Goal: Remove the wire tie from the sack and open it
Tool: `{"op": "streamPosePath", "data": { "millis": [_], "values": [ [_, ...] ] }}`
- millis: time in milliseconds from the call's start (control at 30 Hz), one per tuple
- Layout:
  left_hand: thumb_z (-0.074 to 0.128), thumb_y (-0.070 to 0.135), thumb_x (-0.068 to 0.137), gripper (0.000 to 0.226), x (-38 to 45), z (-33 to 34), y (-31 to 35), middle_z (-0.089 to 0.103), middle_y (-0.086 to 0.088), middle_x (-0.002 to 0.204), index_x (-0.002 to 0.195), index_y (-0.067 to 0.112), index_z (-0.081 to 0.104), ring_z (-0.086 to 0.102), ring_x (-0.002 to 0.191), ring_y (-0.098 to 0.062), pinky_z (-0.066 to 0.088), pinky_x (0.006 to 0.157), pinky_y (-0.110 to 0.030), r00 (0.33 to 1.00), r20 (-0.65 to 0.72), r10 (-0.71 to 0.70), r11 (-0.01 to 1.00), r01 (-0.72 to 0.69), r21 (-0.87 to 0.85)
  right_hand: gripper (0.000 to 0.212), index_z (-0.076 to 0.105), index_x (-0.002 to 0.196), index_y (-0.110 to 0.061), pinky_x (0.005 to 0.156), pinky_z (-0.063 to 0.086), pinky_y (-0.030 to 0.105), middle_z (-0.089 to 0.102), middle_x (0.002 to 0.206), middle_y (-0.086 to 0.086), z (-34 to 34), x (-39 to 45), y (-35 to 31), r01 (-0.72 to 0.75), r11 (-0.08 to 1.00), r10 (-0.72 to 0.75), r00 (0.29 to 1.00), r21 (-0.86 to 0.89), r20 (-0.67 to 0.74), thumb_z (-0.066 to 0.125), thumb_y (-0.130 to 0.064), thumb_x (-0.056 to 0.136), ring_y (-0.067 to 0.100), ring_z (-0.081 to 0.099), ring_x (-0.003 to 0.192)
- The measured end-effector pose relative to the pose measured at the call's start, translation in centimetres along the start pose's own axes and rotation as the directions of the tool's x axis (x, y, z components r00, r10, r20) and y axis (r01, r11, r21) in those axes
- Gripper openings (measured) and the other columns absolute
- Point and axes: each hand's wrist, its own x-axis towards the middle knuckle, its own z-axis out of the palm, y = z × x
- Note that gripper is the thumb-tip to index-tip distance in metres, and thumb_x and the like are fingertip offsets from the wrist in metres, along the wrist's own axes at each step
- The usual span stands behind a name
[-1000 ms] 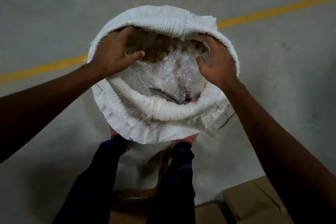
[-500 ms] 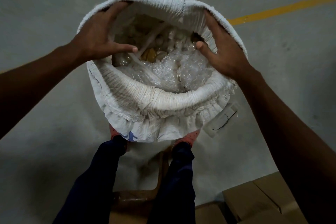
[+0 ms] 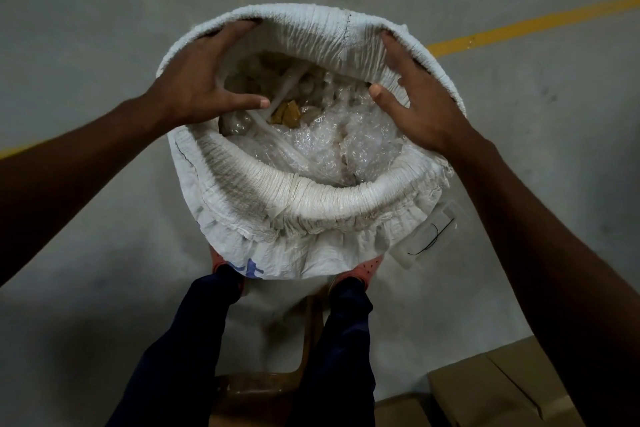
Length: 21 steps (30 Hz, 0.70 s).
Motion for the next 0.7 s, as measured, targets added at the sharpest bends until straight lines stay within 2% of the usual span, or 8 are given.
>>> {"op": "streamPosePath", "data": {
  "millis": [200,400,467,533,600,700],
  "values": [
    [0.079,0.076,0.069,0.113,0.4,-0.1,-0.6,0.048,0.0,0.161,0.163,0.033,0.032,0.049,0.146,-0.023,0.045,0.117,-0.053,1.0,0.011,0.01,1.0,-0.01,-0.005,0.076,0.015,0.166,-0.038,0.123,0.037,0.05,0.024,0.173,-0.008,0.0,0.5,0.4,0.005,1.0,-0.005,1.0,0.005,-0.011,0.047,-0.064,0.102,0.014,0.03,0.157],
    [0.078,0.075,0.069,0.113,0.9,-0.1,-0.9,0.048,0.0,0.162,0.163,0.033,0.031,0.048,0.146,-0.024,0.045,0.117,-0.053,1.0,0.016,0.011,1.0,-0.011,-0.006,0.078,0.015,0.166,-0.035,0.124,0.035,0.049,0.024,0.173,-0.009,0.0,1.1,0.7,0.007,1.0,-0.007,1.0,0.019,-0.013,0.05,-0.06,0.102,0.013,0.03,0.157],
    [0.075,0.075,0.072,0.11,1.2,0.3,-1.1,0.047,-0.001,0.163,0.163,0.032,0.032,0.048,0.147,-0.025,0.043,0.119,-0.048,0.999,0.033,0.002,1.0,-0.003,0.014,0.083,0.011,0.166,-0.038,0.124,0.034,0.05,0.022,0.174,-0.008,0.4,1.5,0.7,-0.023,0.999,0.022,1.0,0.04,0.011,0.053,-0.062,0.099,0.015,0.029,0.157],
    [0.07,0.075,0.074,0.106,1.4,0.6,-1.0,0.048,-0.003,0.163,0.162,0.027,0.036,0.047,0.147,-0.024,0.039,0.118,-0.038,0.996,0.09,0.02,1.0,-0.022,0.022,0.089,0.006,0.166,-0.039,0.127,0.031,0.049,0.018,0.175,-0.006,0.9,1.9,0.9,-0.036,0.998,0.033,0.998,0.057,0.054,0.055,-0.065,0.096,0.015,0.025,0.159],
    [0.068,0.074,0.074,0.103,1.4,0.8,-1.1,0.05,-0.002,0.161,0.16,0.024,0.042,0.047,0.147,-0.021,0.035,0.117,-0.031,0.978,0.2,0.062,0.998,-0.065,0.007,0.097,0.001,0.167,-0.035,0.131,0.021,0.041,0.009,0.176,-0.008,1.2,2.3,1.1,-0.011,0.999,0.006,0.993,0.048,0.116,0.055,-0.068,0.094,0.011,0.014,0.161],
    [0.072,0.076,0.075,0.093,0.8,0.6,-1.2,0.052,0.012,0.159,0.156,0.036,0.048,0.051,0.144,-0.009,0.043,0.121,-0.039,0.918,0.385,0.096,0.995,-0.075,-0.071,0.103,0.0,0.168,-0.027,0.128,0.01,0.024,0.001,0.175,-0.011,1.2,2.4,1.1,0.024,1.0,-0.021,0.973,-0.012,0.231,0.058,-0.069,0.094,0.001,0.003,0.159]
  ]
}}
